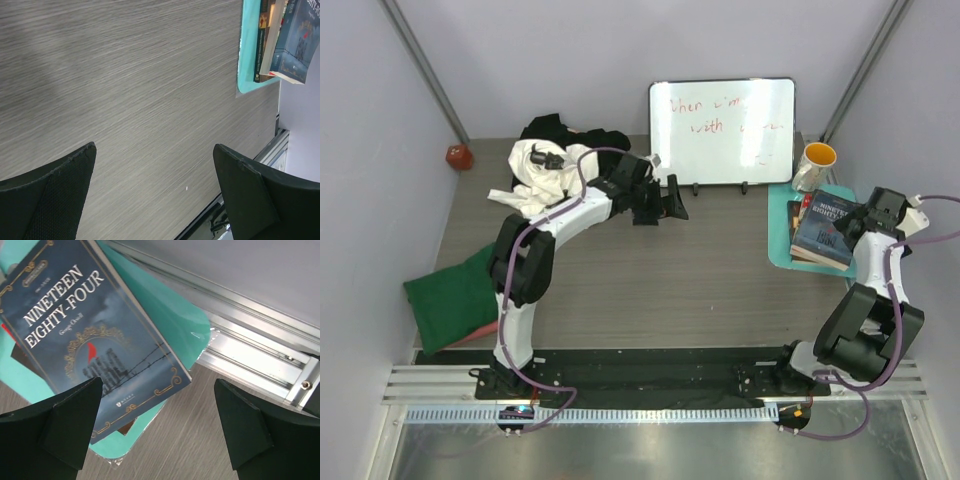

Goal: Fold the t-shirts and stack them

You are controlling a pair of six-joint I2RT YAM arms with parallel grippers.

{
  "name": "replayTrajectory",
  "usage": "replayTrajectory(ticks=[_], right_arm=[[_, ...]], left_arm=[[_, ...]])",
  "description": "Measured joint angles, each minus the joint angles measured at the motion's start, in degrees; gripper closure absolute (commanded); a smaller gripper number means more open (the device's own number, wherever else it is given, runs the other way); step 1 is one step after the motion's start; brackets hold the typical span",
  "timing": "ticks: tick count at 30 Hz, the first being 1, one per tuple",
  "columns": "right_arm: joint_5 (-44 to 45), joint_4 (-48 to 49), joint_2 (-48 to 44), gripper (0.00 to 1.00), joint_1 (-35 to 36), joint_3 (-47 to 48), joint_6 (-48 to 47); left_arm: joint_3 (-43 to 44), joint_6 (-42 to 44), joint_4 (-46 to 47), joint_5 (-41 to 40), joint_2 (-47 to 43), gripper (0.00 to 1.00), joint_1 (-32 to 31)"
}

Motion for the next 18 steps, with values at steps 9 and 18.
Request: replayTrajectory(ticks=[9, 18], right_arm=[[-2.4, 3.48, 4.22, 0.0, -2.75, -1.4, 1.25], [-8.02, 10.1, 12.26, 0.0, -4.39, -2.29, 1.84]], left_arm=[[2.49, -0.17, 0.0, 0.96, 2.86, 0.0, -1.55], [4.35, -0.17, -0.22, 0.94, 4.24, 0.0, -1.51]])
